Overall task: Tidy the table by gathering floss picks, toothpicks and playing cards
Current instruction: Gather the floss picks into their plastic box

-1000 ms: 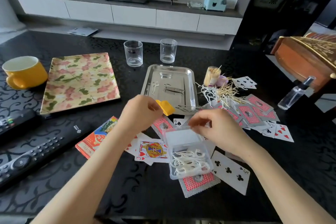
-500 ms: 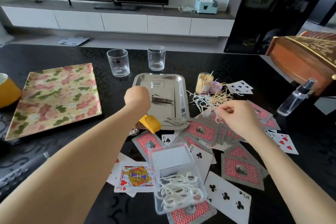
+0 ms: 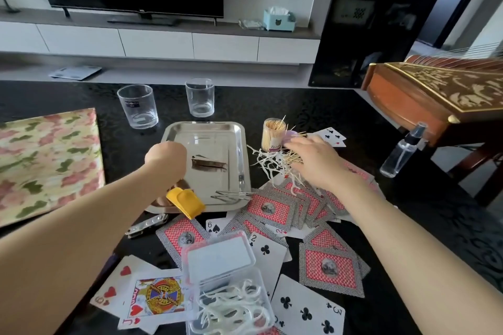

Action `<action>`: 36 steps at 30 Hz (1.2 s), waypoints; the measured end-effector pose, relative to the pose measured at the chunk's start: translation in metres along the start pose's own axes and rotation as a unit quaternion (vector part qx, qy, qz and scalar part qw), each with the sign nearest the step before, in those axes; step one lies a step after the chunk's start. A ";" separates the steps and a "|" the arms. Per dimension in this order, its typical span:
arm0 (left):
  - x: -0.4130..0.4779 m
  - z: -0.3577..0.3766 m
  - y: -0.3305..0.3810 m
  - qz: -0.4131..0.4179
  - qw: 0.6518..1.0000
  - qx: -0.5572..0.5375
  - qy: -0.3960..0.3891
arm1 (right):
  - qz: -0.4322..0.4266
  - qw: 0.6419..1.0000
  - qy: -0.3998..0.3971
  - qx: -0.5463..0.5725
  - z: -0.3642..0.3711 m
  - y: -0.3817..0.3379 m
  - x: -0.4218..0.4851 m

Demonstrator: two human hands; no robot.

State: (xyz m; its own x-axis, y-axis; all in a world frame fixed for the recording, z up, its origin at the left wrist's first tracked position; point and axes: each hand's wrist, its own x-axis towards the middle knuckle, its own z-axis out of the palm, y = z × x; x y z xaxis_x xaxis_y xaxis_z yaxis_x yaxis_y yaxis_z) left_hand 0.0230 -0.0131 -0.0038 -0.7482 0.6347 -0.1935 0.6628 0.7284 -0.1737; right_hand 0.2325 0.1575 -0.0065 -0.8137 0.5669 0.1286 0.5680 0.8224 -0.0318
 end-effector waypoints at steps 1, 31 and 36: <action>-0.002 -0.003 -0.003 0.004 1.000 -0.015 0.002 | -0.006 1.000 -0.005 -0.001 -0.001 0.000 0.004; -0.144 -0.033 0.012 0.298 0.928 -0.194 -0.116 | 0.044 0.988 0.003 -0.147 0.005 0.015 -0.006; -0.169 -0.016 0.010 0.321 0.920 -0.137 -0.178 | 0.101 0.990 0.044 -0.087 -0.004 0.009 -0.026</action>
State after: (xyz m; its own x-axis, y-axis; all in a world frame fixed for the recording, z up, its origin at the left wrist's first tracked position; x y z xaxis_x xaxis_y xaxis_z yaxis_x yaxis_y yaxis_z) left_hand 0.1557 -0.1089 0.0423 -0.1149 0.8679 -0.4833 0.8956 0.3010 0.3276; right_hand 0.2587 0.1499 -0.0066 -0.6711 0.7069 0.2234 0.7375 0.6673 0.1040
